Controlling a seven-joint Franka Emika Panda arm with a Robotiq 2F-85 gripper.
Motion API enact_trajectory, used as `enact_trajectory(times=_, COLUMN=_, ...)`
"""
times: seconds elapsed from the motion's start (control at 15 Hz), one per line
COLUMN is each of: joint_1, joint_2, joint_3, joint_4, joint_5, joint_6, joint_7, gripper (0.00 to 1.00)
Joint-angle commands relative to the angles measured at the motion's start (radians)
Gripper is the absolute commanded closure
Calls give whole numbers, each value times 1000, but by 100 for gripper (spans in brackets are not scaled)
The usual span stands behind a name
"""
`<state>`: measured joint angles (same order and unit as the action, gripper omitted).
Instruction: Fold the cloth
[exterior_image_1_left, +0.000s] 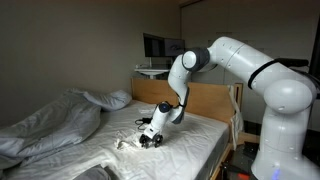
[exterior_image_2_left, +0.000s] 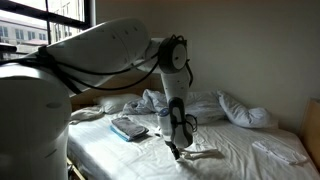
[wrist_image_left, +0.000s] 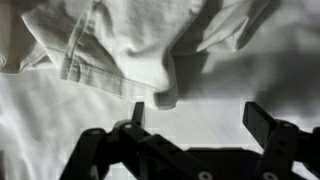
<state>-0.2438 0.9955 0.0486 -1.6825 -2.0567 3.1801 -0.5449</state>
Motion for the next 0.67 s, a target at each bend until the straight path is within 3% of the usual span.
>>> enact_trajectory(times=0.0, joint_1=-109, joint_2=121, joint_3=93, joint_4=137, joint_5=-3, joint_6=139, joint_7=1, gripper=0)
enact_trajectory(times=0.33, joint_1=-139, joint_2=319, joint_3=172, joint_4=331, joint_5=73, joint_6=283, joint_7=-8, gripper=0)
enact_trajectory(times=0.6, joint_1=-122, joint_2=363, joint_3=188, joint_4=392, joint_5=127, joint_6=292, joint_7=10, gripper=0)
